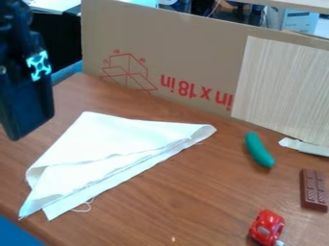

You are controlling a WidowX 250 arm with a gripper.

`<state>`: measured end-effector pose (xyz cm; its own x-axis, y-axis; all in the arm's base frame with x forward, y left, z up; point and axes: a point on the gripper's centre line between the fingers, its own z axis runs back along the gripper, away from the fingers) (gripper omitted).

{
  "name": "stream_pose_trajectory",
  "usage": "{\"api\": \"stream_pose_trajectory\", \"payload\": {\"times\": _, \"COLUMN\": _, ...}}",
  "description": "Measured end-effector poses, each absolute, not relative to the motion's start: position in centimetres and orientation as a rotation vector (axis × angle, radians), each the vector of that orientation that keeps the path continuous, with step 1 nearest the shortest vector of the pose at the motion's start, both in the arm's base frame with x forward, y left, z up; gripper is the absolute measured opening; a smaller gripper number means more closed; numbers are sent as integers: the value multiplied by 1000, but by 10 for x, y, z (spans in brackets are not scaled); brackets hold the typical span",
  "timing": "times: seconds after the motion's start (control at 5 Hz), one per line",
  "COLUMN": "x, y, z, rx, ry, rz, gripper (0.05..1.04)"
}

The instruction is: Desplegar la tela de izquierda a la derecha

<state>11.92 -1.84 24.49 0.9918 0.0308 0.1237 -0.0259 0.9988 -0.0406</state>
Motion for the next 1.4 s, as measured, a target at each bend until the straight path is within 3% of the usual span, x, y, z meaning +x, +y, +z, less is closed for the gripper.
{"api": "stream_pose_trajectory", "payload": {"times": 0.2, "x": 119, "y": -19, "z": 243, "rx": -40, "ry": -123, "rz": 30, "gripper": 999}}
{"api": "stream_pose_trajectory", "payload": {"times": 0.6, "x": 169, "y": -11, "z": 202, "rx": -71, "ry": -69, "rz": 116, "gripper": 999}}
{"api": "stream_pose_trajectory", "payload": {"times": 1.4, "x": 238, "y": 37, "z": 127, "rx": -158, "ry": -105, "rz": 197, "gripper": 999}}
